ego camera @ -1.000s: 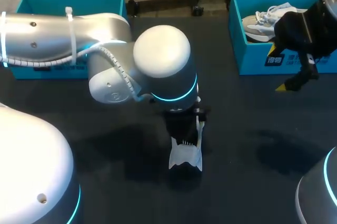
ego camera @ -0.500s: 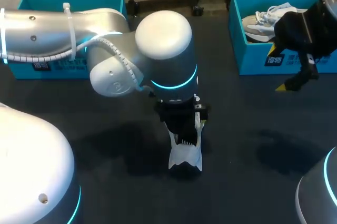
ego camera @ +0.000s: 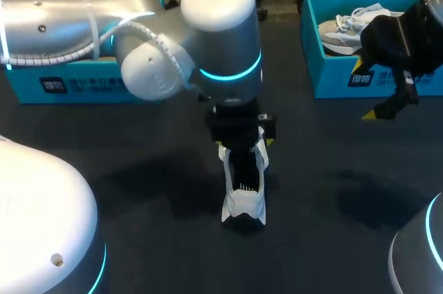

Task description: Take the shoe out of the shoebox, open the shoe tongue, remove and reinsert the insole, then place the shoe into the shoebox

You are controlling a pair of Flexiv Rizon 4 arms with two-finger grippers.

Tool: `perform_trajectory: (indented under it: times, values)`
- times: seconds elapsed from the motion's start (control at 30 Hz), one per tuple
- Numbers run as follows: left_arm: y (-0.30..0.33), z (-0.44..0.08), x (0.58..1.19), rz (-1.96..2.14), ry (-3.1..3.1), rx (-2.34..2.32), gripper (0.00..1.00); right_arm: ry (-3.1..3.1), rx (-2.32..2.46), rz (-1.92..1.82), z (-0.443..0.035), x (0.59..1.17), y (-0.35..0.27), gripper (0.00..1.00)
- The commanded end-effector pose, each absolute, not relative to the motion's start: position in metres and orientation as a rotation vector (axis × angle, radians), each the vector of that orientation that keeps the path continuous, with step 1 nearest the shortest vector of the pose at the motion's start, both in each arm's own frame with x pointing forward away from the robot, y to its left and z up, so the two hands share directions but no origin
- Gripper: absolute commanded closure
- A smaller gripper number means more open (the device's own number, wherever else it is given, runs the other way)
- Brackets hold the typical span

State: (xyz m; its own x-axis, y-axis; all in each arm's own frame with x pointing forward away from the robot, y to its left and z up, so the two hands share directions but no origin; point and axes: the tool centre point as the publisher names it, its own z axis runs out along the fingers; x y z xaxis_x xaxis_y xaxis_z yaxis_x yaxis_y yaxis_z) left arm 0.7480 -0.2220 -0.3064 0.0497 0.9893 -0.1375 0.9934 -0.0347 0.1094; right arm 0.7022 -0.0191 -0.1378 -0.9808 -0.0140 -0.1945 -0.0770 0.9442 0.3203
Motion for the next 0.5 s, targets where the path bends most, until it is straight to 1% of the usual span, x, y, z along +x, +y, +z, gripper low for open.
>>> perform_trajectory:
  times: [0.03,0.23,0.27,0.5]
  values:
    - [-0.216,-0.290,0.753,-0.053,2.056,2.168,0.00,2.914,-0.067,0.486,-0.138,0.704,-0.018,0.00]
    - [-0.210,-0.268,0.764,-0.055,2.043,2.145,0.00,2.914,-0.067,0.486,-0.138,0.704,-0.018,0.00]
    - [-0.205,-0.258,0.778,-0.040,2.054,2.111,0.00,2.914,-0.067,0.486,-0.138,0.704,-0.018,0.00]
    - [-0.203,-0.256,0.803,-0.009,2.057,2.070,0.00,2.914,-0.067,0.486,-0.138,0.704,-0.018,0.00]
